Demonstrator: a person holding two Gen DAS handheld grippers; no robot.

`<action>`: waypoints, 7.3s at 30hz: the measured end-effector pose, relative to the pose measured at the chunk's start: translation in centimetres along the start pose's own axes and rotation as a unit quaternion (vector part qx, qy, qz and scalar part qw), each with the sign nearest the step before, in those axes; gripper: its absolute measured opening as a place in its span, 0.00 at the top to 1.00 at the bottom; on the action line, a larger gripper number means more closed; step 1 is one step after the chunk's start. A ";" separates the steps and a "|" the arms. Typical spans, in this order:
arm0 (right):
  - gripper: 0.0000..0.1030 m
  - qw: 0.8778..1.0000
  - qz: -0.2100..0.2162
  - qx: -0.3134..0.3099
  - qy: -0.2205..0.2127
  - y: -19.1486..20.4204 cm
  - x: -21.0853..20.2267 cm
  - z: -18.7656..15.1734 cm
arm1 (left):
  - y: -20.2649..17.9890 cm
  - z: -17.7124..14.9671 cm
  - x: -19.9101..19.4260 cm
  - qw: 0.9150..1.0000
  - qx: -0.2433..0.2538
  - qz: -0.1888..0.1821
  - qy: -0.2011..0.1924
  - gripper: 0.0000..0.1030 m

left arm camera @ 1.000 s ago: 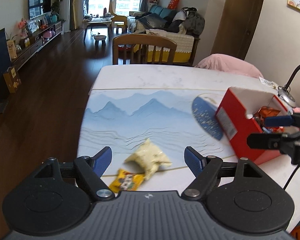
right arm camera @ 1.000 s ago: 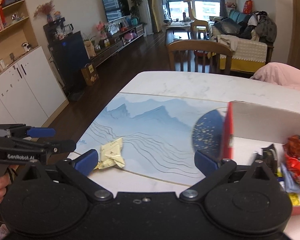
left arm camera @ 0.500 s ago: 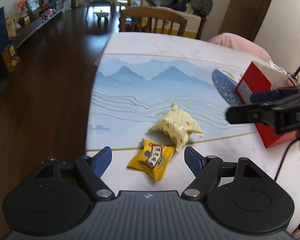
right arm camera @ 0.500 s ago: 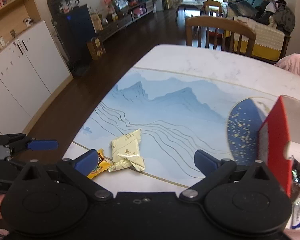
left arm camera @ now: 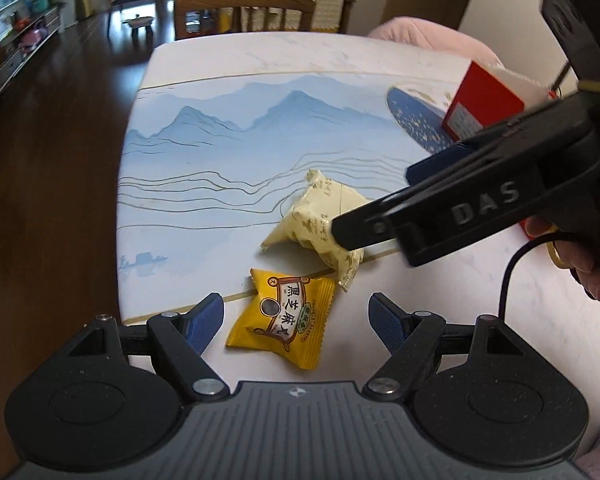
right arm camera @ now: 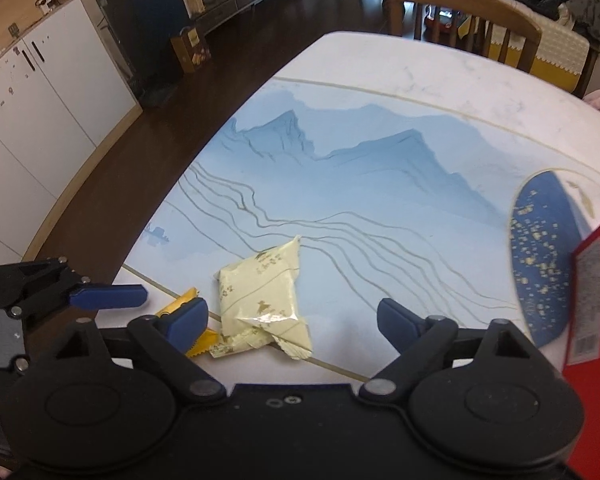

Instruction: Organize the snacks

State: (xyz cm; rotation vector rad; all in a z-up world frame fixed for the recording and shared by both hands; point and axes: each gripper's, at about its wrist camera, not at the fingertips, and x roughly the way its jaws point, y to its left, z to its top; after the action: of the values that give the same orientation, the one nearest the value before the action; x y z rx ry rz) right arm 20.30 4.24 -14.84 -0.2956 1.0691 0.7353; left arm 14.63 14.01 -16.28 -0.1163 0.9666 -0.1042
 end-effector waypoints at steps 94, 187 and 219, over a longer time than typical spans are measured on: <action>0.63 0.968 -0.097 0.184 -0.140 -31.2 -22.2 -14.3 | -31.6 15.6 2.2 0.999 0.027 -0.032 -0.026 0.58; 0.00 0.928 -0.120 0.157 -0.315 -19.1 -30.2 -19.6 | -29.8 9.4 -9.9 0.987 0.021 -0.055 -0.149 0.04; 0.00 0.919 -0.144 0.169 -0.325 -18.3 -29.7 -20.8 | -29.7 7.9 -10.9 0.986 -0.014 -0.004 -0.166 0.04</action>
State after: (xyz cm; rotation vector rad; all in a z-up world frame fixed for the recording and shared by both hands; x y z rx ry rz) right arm 10.13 -32.57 -0.88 0.0937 0.4835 0.3279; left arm 13.86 -13.42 1.36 -0.1581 0.6350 -0.0746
